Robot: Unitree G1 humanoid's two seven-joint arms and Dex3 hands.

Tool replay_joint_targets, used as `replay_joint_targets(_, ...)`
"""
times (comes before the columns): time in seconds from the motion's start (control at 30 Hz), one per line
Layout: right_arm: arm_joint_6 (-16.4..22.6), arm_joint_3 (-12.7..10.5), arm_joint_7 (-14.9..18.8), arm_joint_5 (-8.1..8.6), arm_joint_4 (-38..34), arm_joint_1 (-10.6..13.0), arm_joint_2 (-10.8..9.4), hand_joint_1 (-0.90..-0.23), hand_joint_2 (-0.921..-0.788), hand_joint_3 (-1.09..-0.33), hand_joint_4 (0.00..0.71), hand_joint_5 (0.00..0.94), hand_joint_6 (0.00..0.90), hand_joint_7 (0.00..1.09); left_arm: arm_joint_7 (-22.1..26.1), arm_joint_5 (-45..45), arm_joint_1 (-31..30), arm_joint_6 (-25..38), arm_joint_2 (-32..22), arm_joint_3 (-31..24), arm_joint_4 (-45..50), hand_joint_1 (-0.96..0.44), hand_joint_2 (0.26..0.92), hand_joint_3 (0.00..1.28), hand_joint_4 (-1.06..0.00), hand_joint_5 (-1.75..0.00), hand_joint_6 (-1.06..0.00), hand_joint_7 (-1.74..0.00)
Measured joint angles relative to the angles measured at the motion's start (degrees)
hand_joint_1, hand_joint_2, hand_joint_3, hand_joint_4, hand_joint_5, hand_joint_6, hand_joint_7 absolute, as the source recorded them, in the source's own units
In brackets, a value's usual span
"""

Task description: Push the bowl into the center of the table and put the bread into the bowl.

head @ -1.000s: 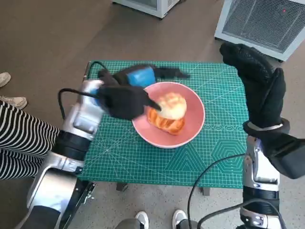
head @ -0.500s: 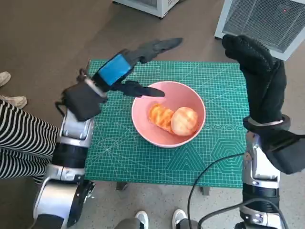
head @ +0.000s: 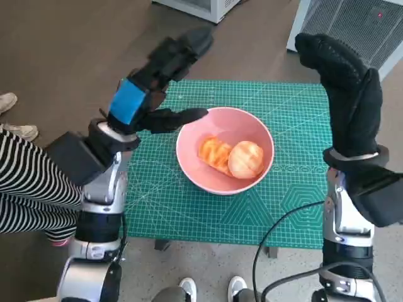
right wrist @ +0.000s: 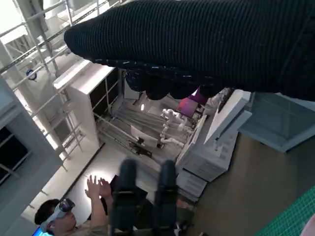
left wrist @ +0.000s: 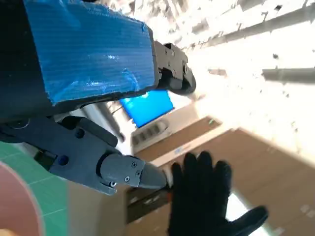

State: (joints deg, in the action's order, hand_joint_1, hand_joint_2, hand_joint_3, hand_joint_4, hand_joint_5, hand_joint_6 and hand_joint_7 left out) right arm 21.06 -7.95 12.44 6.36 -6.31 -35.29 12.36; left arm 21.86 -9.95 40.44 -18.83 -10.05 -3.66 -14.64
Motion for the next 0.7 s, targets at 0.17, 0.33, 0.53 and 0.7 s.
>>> replay_joint_targets(0.17, 0.0, 0.0, 0.0, 0.05, 0.1, 0.0, 0.2, -0.774, -0.921, -0.745, 0.177, 0.009, 0.001, 0.57, 0.0, -0.8, -0.9, -0.2, 1.1, -0.2, 0.0, -0.62, 0.921, 0.32, -0.19, 0.00, 0.00, -0.52)
replay_joint_targets(0.33, 0.0, 0.0, 0.0, 0.13, 0.1, 0.0, 0.2, -0.775, -0.921, -0.745, 0.178, 0.009, 0.002, 0.57, 0.7, -2.3, -1.0, -0.2, 1.6, -0.3, 0.0, -0.62, 0.921, 0.34, -0.17, 0.00, 0.00, -0.48)
replay_joint_targets(0.53, 0.0, 0.0, 0.0, 0.17, 0.1, -0.2, 0.4, -0.772, -0.921, -0.745, 0.175, 0.006, 0.004, 0.58, 1.4, -3.3, -1.0, -0.2, 1.9, -0.3, 0.0, -0.62, 0.921, 0.34, -0.16, 0.00, 0.00, -0.47)
replay_joint_targets(0.7, 0.0, 0.0, 0.0, 0.17, 0.1, -0.6, 0.7, -0.769, -0.921, -0.745, 0.172, 0.004, 0.005, 0.58, 1.9, -4.0, -1.0, -0.5, 2.3, -0.4, -0.1, -0.63, 0.921, 0.34, -0.16, 0.00, 0.00, -0.47)
